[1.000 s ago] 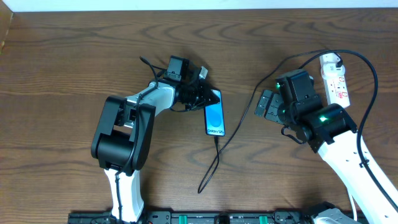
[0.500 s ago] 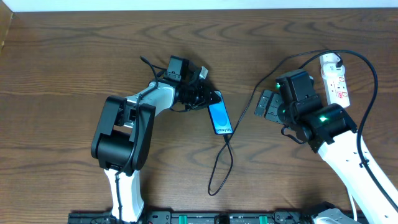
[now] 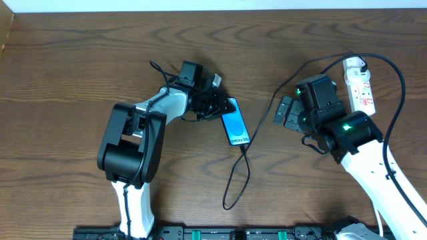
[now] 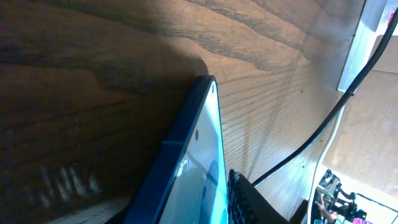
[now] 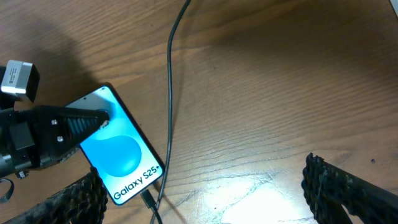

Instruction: Plug charger to phone and switch on socket

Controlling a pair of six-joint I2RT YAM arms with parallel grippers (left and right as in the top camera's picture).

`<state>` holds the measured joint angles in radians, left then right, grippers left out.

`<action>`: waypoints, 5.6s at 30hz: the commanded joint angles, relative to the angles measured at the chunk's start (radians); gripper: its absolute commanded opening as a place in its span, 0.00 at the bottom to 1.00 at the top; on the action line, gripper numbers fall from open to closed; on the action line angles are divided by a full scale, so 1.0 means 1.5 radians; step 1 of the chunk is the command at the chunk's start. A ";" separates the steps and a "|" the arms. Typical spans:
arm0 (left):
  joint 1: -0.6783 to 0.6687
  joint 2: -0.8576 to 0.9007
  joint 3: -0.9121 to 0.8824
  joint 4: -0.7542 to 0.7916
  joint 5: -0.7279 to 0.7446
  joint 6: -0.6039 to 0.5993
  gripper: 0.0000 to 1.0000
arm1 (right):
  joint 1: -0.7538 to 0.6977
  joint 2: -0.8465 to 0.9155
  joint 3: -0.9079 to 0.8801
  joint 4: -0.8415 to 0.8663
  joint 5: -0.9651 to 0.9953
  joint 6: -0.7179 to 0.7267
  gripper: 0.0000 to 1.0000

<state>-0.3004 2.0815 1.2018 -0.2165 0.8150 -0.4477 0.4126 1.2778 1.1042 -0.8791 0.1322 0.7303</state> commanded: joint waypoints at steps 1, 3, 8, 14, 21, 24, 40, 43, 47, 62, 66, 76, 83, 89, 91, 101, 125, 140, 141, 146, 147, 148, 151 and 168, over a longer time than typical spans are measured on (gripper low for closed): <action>0.002 0.008 -0.001 -0.013 -0.058 0.006 0.32 | 0.001 -0.007 0.004 -0.003 0.012 0.006 0.99; 0.002 0.008 -0.001 -0.020 -0.088 0.006 0.32 | 0.001 -0.007 0.004 -0.004 0.012 0.006 0.99; 0.002 0.008 -0.001 -0.037 -0.151 0.006 0.40 | 0.001 -0.007 0.004 -0.008 0.012 0.006 0.99; 0.002 0.008 -0.001 -0.046 -0.223 0.006 0.47 | 0.001 -0.007 0.004 -0.008 0.012 0.006 0.99; 0.002 0.008 -0.001 -0.041 -0.232 0.006 0.48 | 0.001 -0.007 0.004 -0.008 0.012 0.006 0.99; 0.002 0.008 -0.001 -0.038 -0.238 0.006 0.48 | 0.001 -0.007 0.004 -0.009 0.012 0.006 0.99; 0.002 0.008 -0.001 0.016 -0.235 -0.034 0.48 | 0.001 -0.007 0.004 -0.010 0.012 0.006 0.99; 0.002 0.008 0.001 0.016 -0.237 -0.033 0.48 | 0.001 -0.007 0.004 -0.010 0.012 0.006 0.99; 0.014 0.005 0.013 0.014 -0.237 -0.033 0.76 | 0.001 -0.007 0.004 -0.013 0.013 0.006 0.99; 0.135 -0.201 0.023 -0.060 -0.262 0.055 0.93 | 0.001 -0.007 0.004 -0.017 0.013 0.006 0.99; 0.158 -0.280 0.023 -0.132 -0.350 0.090 0.93 | 0.000 -0.007 0.004 -0.017 0.013 0.006 0.99; 0.165 -0.462 0.023 -0.311 -0.520 0.189 0.93 | 0.000 -0.006 0.004 -0.015 0.013 0.006 0.99; 0.165 -0.556 0.023 -0.347 -0.549 0.188 0.93 | 0.000 -0.007 0.004 -0.015 0.013 0.006 0.99; 0.165 -0.602 0.023 -0.354 -0.549 0.188 0.93 | 0.000 -0.007 0.004 -0.018 0.013 0.006 0.99; 0.165 -0.604 0.023 -0.354 -0.549 0.188 0.93 | 0.000 -0.006 0.004 -0.018 0.013 0.006 0.99; 0.165 -0.598 0.023 -0.354 -0.549 0.188 0.93 | -0.013 -0.007 0.006 0.023 -0.072 -0.160 0.99; 0.165 -0.598 0.023 -0.354 -0.549 0.188 0.93 | -0.561 0.224 0.370 -0.201 -0.479 -0.533 0.99; 0.165 -0.598 0.023 -0.354 -0.549 0.188 0.93 | -0.622 0.467 0.438 -0.158 -0.421 -0.613 0.99; 0.165 -0.598 0.023 -0.354 -0.549 0.188 0.93 | -0.622 0.481 0.438 -0.157 -0.421 -0.613 0.99; 0.165 -0.598 0.023 -0.354 -0.549 0.188 0.94 | -0.620 0.529 0.438 -0.143 -0.422 -0.626 0.99; 0.165 -0.598 0.023 -0.354 -0.549 0.188 0.93 | -0.618 0.538 0.438 -0.138 -0.422 -0.634 0.99; 0.165 -0.598 0.023 -0.354 -0.549 0.188 0.94 | -0.618 0.546 0.438 -0.133 -0.422 -0.638 0.99; 0.165 -0.598 0.023 -0.354 -0.549 0.188 0.93 | -0.617 0.566 0.438 -0.114 -0.423 -0.649 0.99; 0.165 -0.598 0.023 -0.354 -0.549 0.188 0.93 | -0.588 0.611 0.428 -0.034 -0.474 -0.714 0.99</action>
<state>-0.0544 1.1801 1.2339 -0.7471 0.0078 -0.1814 -0.4835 2.1700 1.7409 -0.9306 -0.5518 -0.3153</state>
